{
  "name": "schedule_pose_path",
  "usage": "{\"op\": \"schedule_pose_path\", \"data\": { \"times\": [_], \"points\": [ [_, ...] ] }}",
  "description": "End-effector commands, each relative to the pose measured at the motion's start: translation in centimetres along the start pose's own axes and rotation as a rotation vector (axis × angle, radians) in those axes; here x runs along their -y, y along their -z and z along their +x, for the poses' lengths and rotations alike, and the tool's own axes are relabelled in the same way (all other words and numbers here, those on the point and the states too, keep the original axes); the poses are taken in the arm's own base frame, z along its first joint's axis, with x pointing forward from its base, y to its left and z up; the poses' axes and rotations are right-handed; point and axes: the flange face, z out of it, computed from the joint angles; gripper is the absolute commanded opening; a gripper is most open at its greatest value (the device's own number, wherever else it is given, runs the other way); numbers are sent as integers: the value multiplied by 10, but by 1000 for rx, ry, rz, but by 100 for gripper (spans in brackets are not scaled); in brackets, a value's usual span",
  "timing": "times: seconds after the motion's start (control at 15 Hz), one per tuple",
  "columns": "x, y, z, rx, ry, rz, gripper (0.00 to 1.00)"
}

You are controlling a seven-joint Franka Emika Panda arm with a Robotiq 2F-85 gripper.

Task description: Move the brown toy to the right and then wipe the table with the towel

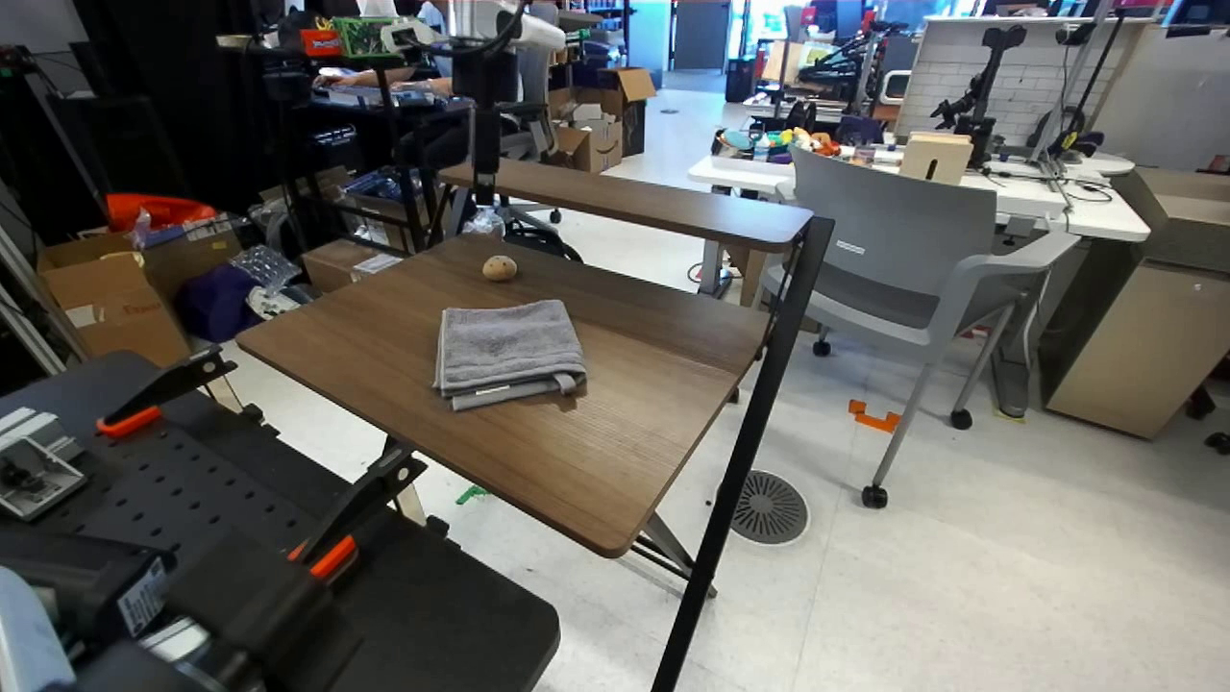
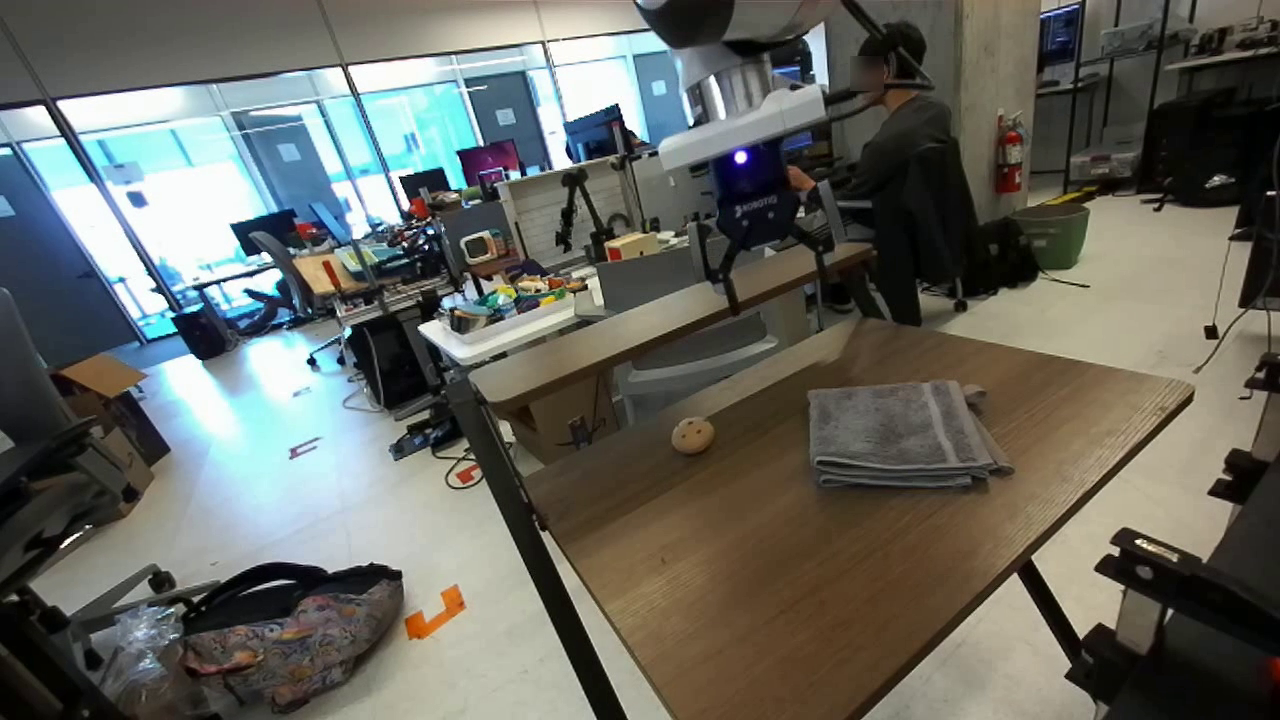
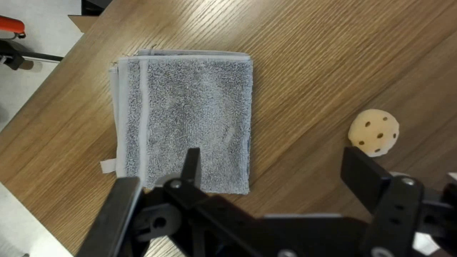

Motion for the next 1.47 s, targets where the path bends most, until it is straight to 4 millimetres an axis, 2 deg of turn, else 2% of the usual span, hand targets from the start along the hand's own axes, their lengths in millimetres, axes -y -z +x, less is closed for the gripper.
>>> {"op": "schedule_pose_path", "data": {
  "times": [0.0,0.27,0.4,0.6,0.93,1.07,1.2,1.4],
  "points": [
    [1,-6,0,4,0,-5,100],
    [-3,10,2,-11,-5,7,100],
    [3,4,8,-62,-36,53,100],
    [19,-19,12,-111,-32,97,100],
    [44,-71,1,-53,27,73,100],
    [56,-84,-7,-38,40,91,100],
    [62,-94,-4,-55,34,98,100],
    [71,-97,-1,-109,28,142,100]
  ]
}}
